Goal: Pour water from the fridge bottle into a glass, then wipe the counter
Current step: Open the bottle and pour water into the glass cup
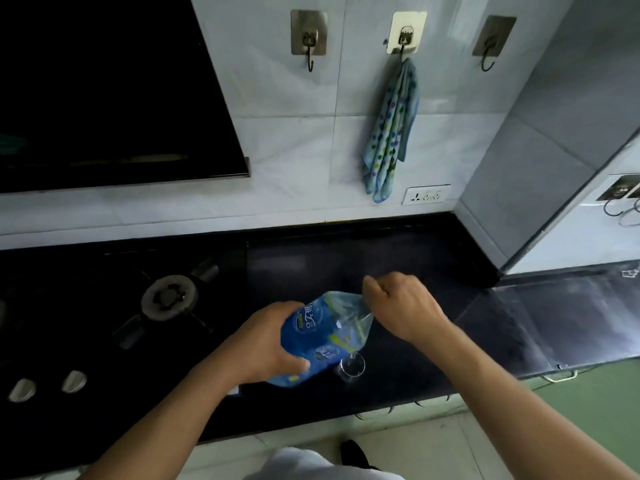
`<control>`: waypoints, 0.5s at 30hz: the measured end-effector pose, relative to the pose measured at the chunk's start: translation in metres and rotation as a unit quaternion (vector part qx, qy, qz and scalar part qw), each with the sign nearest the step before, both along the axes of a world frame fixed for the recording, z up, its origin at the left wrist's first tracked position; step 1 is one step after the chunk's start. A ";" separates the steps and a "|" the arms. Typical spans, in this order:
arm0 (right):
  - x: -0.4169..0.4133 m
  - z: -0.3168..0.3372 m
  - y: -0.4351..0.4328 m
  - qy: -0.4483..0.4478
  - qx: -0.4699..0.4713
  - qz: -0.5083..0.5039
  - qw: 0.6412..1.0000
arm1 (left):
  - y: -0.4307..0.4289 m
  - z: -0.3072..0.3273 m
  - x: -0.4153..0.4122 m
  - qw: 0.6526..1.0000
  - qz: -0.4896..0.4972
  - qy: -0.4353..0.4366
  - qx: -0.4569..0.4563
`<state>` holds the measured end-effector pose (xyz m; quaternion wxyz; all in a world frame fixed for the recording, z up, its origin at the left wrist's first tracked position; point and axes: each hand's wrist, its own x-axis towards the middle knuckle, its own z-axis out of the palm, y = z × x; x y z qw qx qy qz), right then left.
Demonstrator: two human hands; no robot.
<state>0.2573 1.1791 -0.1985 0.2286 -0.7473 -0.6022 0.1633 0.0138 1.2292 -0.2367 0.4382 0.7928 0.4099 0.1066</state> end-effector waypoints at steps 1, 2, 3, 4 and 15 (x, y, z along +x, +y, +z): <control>0.001 -0.004 0.003 -0.021 -0.082 -0.029 0.996 | -0.001 -0.001 0.003 0.997 0.029 0.016 0.068; 0.001 -0.006 0.002 -0.033 -0.070 -0.023 0.997 | -0.001 -0.002 0.003 0.996 0.039 0.002 0.084; 0.000 -0.005 -0.001 -0.032 0.035 0.011 0.999 | 0.001 -0.003 0.000 0.998 0.029 -0.019 0.057; -0.003 0.001 -0.007 -0.027 0.150 0.074 0.986 | 0.005 -0.002 -0.005 0.999 0.007 -0.044 -0.008; -0.005 -0.010 0.005 -0.006 0.090 0.036 0.995 | 0.002 -0.002 -0.005 0.997 0.041 -0.001 0.066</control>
